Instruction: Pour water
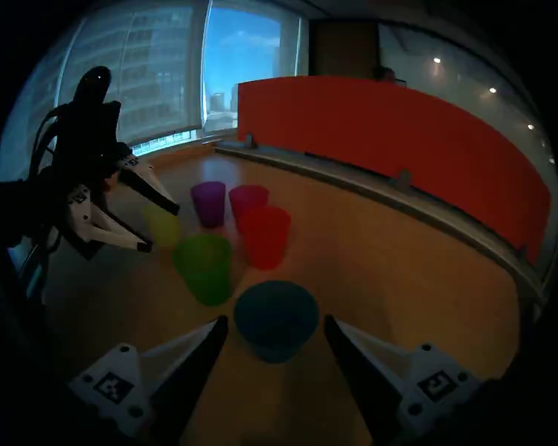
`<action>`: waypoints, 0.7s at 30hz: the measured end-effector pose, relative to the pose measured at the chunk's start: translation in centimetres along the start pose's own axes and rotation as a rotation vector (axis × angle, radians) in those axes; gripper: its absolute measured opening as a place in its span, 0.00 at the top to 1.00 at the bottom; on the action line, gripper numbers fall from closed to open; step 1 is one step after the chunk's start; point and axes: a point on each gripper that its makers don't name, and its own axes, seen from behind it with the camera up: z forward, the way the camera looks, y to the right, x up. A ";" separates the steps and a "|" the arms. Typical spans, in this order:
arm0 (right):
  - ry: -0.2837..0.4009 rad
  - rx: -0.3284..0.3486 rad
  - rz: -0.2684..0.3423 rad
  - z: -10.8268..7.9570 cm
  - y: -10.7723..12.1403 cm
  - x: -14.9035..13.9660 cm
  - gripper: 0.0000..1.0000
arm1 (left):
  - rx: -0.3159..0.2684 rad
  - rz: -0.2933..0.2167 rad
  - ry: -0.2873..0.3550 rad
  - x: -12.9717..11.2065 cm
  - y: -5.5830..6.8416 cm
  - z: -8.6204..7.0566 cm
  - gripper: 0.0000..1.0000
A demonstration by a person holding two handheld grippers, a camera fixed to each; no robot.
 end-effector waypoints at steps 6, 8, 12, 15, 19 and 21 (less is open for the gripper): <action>-0.007 -0.001 0.000 0.5 0.1 -0.2 0.00 | 0.003 0.016 -0.021 -0.3 0.3 0.8 0.03; -0.010 -0.001 0.002 0.6 0.1 -0.3 0.00 | 0.005 0.019 -0.028 -0.5 0.3 1.2 0.03; -0.018 0.001 0.002 1.0 0.1 -0.6 0.00 | 0.008 0.020 -0.041 -0.7 0.4 1.8 0.03; -0.023 0.002 -0.001 1.2 0.1 -0.7 0.00 | 0.004 0.019 -0.047 -0.8 0.6 2.2 0.03; -0.030 0.000 -0.003 1.4 0.2 -0.9 0.00 | 0.006 0.019 -0.058 -0.9 0.7 2.7 0.03; -0.033 -0.001 -0.003 1.6 0.2 -1.1 0.00 | 0.010 0.018 -0.063 -1.0 0.7 3.0 0.03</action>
